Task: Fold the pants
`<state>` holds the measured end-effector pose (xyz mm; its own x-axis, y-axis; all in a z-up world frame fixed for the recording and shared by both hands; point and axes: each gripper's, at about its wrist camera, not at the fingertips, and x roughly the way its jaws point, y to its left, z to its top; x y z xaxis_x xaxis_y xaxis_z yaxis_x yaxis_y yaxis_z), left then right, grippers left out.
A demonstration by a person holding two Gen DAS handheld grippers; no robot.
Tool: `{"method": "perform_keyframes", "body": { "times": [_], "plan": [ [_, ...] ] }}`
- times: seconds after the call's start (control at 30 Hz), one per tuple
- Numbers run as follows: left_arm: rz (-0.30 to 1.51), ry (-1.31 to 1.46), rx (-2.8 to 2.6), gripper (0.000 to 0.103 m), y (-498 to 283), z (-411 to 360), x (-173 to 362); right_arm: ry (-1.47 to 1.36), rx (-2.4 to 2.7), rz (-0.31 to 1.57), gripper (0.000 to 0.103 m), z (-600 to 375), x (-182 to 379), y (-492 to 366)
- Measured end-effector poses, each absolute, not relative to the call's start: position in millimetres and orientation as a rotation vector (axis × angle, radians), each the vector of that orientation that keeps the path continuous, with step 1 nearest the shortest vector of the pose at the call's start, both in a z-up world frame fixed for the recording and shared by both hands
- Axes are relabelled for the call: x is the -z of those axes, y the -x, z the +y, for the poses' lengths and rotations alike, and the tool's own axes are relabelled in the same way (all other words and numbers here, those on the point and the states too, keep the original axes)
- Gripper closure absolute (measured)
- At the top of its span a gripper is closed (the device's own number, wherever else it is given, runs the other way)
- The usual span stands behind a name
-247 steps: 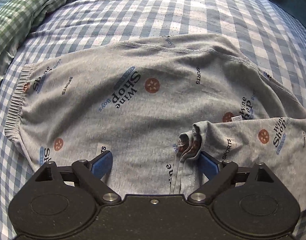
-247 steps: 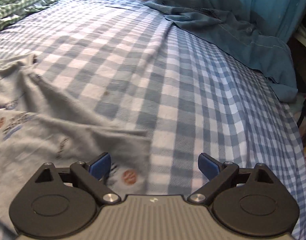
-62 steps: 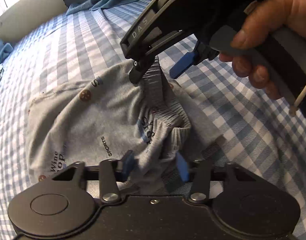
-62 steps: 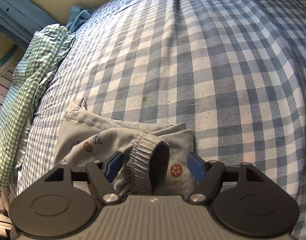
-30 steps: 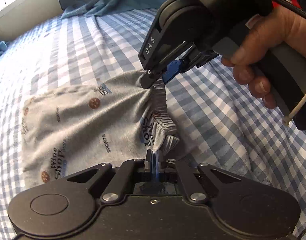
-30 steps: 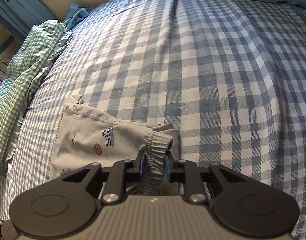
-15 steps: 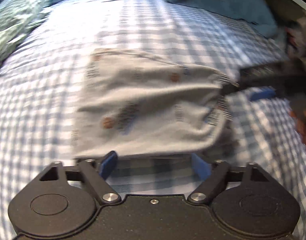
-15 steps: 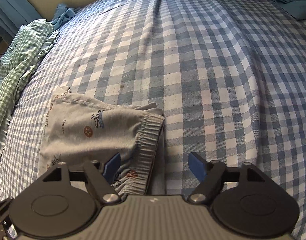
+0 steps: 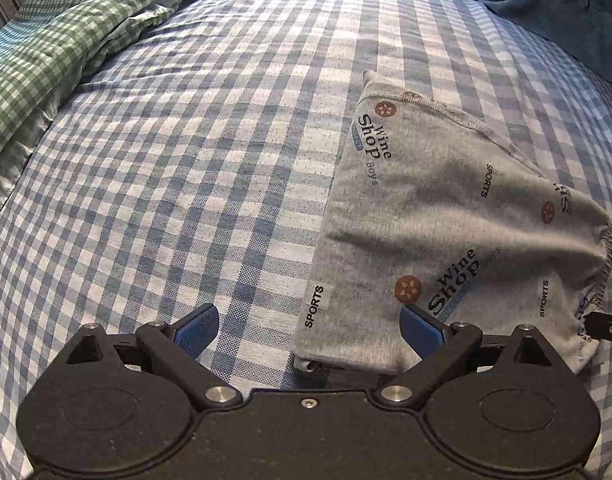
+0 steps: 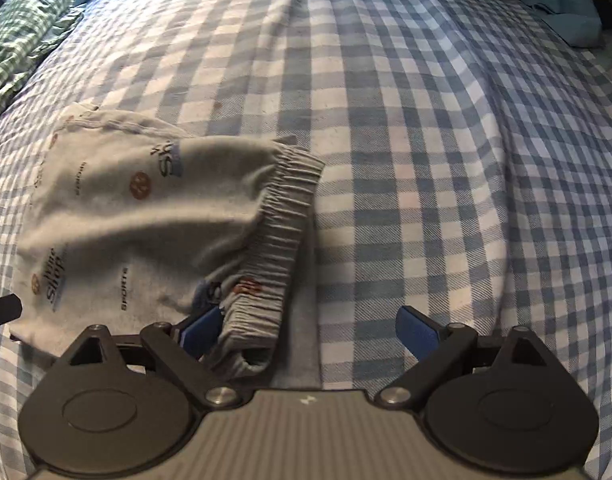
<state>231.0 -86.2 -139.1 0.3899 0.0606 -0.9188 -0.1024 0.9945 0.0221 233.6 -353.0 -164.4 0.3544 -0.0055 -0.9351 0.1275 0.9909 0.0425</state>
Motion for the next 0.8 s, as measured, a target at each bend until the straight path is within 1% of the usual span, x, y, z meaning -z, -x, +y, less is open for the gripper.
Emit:
{"method": "perform_keyframes", "body": {
  "times": [0.47,0.53,0.6,0.7,0.8],
  "plan": [
    [1.276,0.014,-0.085,0.001,-221,-92,168,-0.072,0.115,1.171,0.001,-363,174,-206],
    [1.288,0.000,-0.086,0.001,-218,-90,165,-0.104,0.104,1.151,0.001,-366,165,-203],
    [1.278,-0.020,-0.077,0.001,-217,-86,156,-0.125,0.067,1.072,0.001,-368,147,-198],
    [1.238,-0.055,-0.069,0.001,-226,-85,141,-0.046,0.026,0.979,0.000,-364,127,-203],
    [1.193,-0.068,-0.064,0.001,-248,-90,130,0.030,0.020,0.958,0.000,-359,125,-226]
  ]
}}
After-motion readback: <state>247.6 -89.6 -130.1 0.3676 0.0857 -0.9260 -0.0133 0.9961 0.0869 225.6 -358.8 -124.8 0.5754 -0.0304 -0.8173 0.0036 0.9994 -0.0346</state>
